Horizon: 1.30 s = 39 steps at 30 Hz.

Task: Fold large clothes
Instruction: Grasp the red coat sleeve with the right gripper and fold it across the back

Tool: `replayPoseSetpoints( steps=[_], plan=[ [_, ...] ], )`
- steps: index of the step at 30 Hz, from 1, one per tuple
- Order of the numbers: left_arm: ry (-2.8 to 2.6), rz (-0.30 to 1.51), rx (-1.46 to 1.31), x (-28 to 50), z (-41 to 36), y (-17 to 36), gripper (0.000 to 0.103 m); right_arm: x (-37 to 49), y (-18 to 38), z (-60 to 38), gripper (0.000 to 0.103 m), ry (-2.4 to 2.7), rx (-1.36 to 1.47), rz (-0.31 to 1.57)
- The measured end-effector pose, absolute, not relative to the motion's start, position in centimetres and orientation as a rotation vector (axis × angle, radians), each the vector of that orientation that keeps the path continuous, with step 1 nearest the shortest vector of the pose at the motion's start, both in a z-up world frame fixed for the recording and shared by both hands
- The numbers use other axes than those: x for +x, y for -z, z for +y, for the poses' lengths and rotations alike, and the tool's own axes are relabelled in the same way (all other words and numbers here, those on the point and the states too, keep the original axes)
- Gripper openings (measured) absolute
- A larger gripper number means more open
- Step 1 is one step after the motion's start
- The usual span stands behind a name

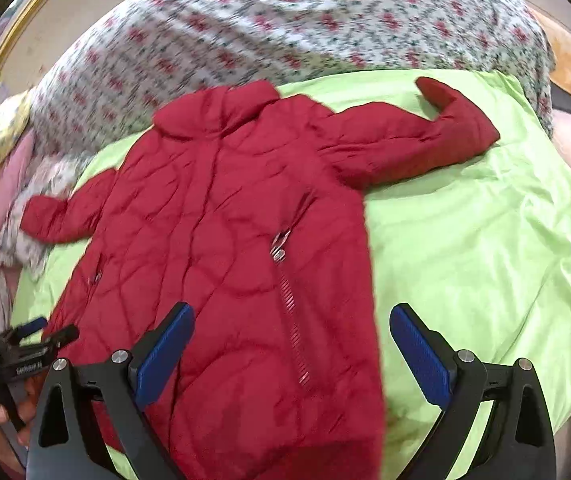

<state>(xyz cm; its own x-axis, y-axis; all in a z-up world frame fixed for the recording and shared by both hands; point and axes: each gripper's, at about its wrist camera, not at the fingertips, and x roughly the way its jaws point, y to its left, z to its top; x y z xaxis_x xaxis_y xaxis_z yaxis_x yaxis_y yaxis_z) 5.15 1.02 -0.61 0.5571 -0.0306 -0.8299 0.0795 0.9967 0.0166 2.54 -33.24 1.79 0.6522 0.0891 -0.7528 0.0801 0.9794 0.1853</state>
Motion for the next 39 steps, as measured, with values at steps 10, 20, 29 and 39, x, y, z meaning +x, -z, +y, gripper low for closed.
replayPoseSetpoints(
  steps=[10,20,29,39],
  plan=[
    [0.077,0.986,-0.007,7.6,1.7,0.5,0.103,7.8,-2.1,-40.3,0.099,0.105,0.235,0.83],
    [0.097,1.007,-0.002,9.4,0.7,0.9,0.103,16.3,-1.2,-49.7,0.097,0.282,0.312,0.815],
    [0.07,1.041,-0.013,10.4,1.2,2.1,0.103,25.8,0.8,-53.5,0.089,0.421,0.243,0.837],
    [0.082,1.071,-0.031,10.6,1.2,2.9,0.103,25.6,2.3,-52.1,0.014,0.312,0.272,0.834]
  ],
)
